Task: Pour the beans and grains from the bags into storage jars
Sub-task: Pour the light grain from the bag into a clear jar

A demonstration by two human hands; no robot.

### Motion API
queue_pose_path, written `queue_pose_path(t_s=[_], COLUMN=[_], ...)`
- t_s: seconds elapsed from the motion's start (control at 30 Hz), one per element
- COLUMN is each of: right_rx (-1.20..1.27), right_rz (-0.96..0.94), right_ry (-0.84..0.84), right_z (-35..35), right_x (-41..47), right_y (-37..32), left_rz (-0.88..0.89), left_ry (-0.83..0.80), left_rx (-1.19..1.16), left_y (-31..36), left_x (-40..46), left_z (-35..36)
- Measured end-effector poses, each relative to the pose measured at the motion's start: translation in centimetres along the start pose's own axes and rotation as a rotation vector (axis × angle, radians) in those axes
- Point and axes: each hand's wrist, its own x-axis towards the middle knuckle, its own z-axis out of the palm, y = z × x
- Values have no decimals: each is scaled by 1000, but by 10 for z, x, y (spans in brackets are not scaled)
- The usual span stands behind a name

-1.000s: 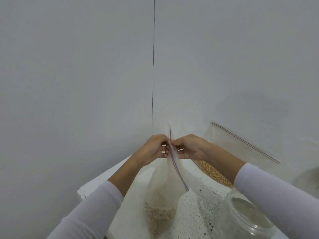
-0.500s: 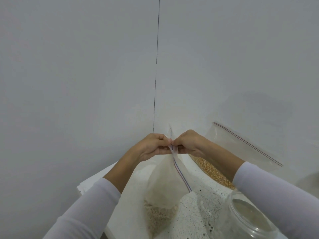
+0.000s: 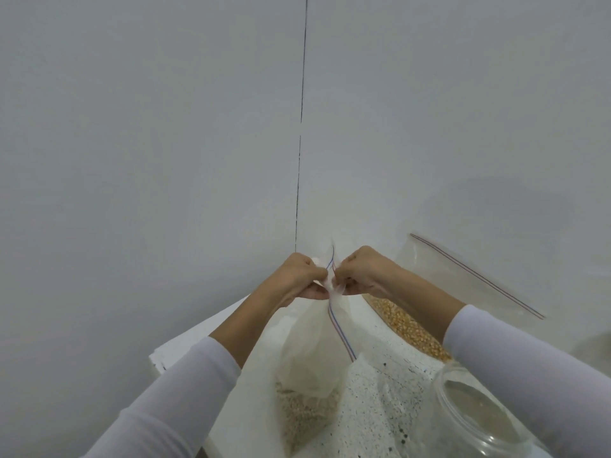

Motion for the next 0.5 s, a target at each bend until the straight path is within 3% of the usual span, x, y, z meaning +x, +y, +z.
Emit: queue_pose_path(t_s=[0.13, 0.37, 0.5], right_rx=[-183, -33, -63], right_rz=[-7, -202, -219], right_ry=[80, 134, 149], right_z=[8, -14, -15], right_x=[-1, -9, -5], right_y=[-9, -45, -43], left_rz=[-16, 184, 173], left_ry=[14, 136, 114], left_rx=[63, -30, -5], left_y=[9, 47, 46], left_x=[1, 1, 5], left_z=[13, 2, -2])
